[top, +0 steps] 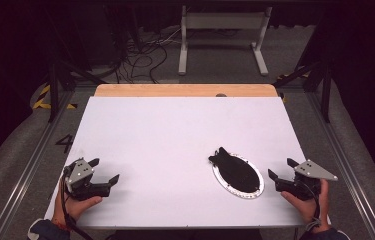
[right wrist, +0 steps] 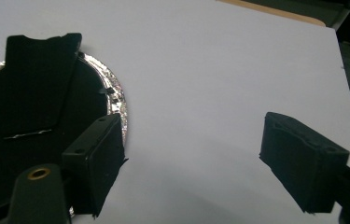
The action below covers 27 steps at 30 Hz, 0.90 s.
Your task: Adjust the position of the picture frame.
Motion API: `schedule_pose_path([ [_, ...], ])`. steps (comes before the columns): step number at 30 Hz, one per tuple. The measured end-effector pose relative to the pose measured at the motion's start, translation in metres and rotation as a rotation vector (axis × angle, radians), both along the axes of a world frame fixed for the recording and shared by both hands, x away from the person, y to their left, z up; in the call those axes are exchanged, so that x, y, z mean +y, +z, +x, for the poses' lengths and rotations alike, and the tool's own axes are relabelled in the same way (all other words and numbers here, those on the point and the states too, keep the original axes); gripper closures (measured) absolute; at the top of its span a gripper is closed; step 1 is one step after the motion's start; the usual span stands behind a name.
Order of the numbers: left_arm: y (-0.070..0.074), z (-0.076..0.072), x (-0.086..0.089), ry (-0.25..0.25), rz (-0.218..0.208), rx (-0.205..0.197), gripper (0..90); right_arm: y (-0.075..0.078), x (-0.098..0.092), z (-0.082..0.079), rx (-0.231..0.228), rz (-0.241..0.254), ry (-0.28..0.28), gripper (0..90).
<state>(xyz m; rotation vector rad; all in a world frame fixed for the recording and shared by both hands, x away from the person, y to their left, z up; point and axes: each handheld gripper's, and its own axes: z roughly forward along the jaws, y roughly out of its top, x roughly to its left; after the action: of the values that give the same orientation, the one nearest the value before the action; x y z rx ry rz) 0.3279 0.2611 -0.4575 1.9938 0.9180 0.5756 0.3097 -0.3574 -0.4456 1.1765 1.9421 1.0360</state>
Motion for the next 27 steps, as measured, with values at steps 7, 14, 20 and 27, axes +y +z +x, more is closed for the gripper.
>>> schedule_pose_path([
  [7,-0.001,-0.002,-0.002,-0.016,0.015,0.005,15.1,-0.003,0.002,0.004,0.031,-0.006,0.006,25.2],
  [14,-0.001,-0.003,-0.002,-0.018,0.012,0.008,17.2,-0.005,0.003,0.006,0.052,-0.014,0.005,28.5],
  [20,0.002,0.005,-0.011,-0.081,0.017,0.015,29.2,-0.006,0.004,0.005,0.062,-0.013,0.033,39.2],
  [27,0.006,0.022,-0.029,-0.125,0.039,0.036,47.1,-0.006,0.008,-0.002,0.092,-0.023,0.087,54.8],
])
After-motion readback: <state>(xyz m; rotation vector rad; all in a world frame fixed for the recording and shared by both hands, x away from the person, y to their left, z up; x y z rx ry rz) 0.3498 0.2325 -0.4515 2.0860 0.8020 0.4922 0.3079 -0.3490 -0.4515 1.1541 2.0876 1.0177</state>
